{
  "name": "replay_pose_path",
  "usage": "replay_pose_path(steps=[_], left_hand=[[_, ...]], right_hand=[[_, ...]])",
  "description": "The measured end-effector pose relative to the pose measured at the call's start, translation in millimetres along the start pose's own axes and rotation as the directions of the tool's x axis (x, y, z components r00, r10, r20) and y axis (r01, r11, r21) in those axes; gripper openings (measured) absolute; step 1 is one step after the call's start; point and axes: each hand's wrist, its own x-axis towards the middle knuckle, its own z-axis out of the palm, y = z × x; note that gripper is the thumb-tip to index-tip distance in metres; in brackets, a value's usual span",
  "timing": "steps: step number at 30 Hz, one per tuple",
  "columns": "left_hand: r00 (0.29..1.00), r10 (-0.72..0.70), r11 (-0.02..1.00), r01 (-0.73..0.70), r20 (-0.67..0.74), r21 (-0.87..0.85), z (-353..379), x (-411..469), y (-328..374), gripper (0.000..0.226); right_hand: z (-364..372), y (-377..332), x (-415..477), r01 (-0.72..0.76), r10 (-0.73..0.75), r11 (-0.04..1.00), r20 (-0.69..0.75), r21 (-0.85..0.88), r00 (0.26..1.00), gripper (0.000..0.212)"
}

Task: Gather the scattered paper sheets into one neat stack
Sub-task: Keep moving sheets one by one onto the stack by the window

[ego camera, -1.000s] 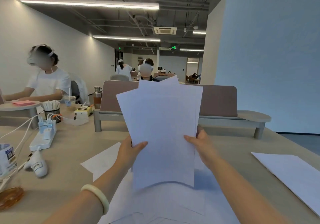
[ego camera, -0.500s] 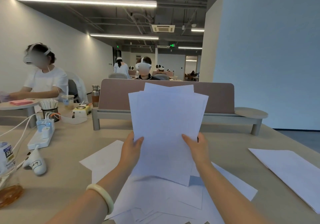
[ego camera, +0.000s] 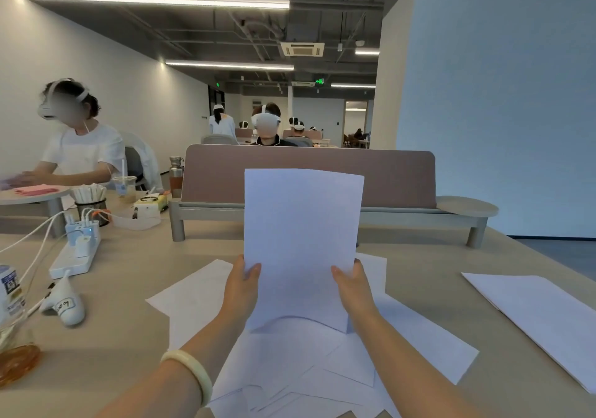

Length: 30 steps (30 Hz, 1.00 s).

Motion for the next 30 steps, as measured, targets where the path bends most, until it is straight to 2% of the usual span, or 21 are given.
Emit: replay_pose_path(steps=[2, 5, 8, 13, 16, 21, 25, 30], left_hand=[[1.0, 0.014, 1.0, -0.014, 0.007, 0.002, 0.8, 2.1, 5.3, 0.035], [0.999, 0.022, 1.0, -0.023, 0.023, 0.019, -1.7, 5.7, 1.9, 0.032], [0.999, -0.044, 0.999, 0.043, 0.012, 0.023, -1.9, 1.8, -9.9, 0.034], [0.997, -0.074, 0.994, 0.075, -0.026, 0.08, 0.8, 2.0, -14.7, 0.038], [0.998, -0.056, 0.995, 0.057, -0.023, 0.079, 0.8, 4.9, -13.4, 0.037], [0.992, -0.118, 0.987, 0.123, -0.053, 0.101, 3.4, 1.0, -38.3, 0.039], [0.993, -0.087, 0.988, 0.097, -0.084, 0.12, 4.4, 5.1, -34.4, 0.034], [0.986, -0.148, 0.952, 0.165, -0.081, 0.258, 7.7, 2.8, -57.1, 0.038]], right_hand=[[0.8, -6.4, 3.3, 0.013, -0.013, 1.0, -0.006, 0.02, 1.0, 0.03], [-0.3, -7.5, 5.0, 0.017, -0.016, 0.999, -0.023, 0.047, 1.0, 0.039], [3.0, 5.4, 0.1, -0.032, 0.033, 0.999, -0.045, 0.013, 0.998, 0.043], [9.8, 7.0, -1.2, -0.072, 0.068, 0.995, -0.051, -0.073, 0.996, 0.032], [9.1, 3.3, 1.1, -0.058, 0.056, 0.997, -0.049, -0.051, 0.997, 0.028], [12.3, 23.2, -11.9, -0.112, 0.107, 0.99, -0.062, -0.084, 0.992, 0.027], [11.5, 20.4, -4.5, -0.074, 0.064, 0.993, -0.098, -0.094, 0.993, 0.021], [11.6, 38.7, -14.9, -0.127, 0.123, 0.975, -0.034, -0.182, 0.992, 0.032]])
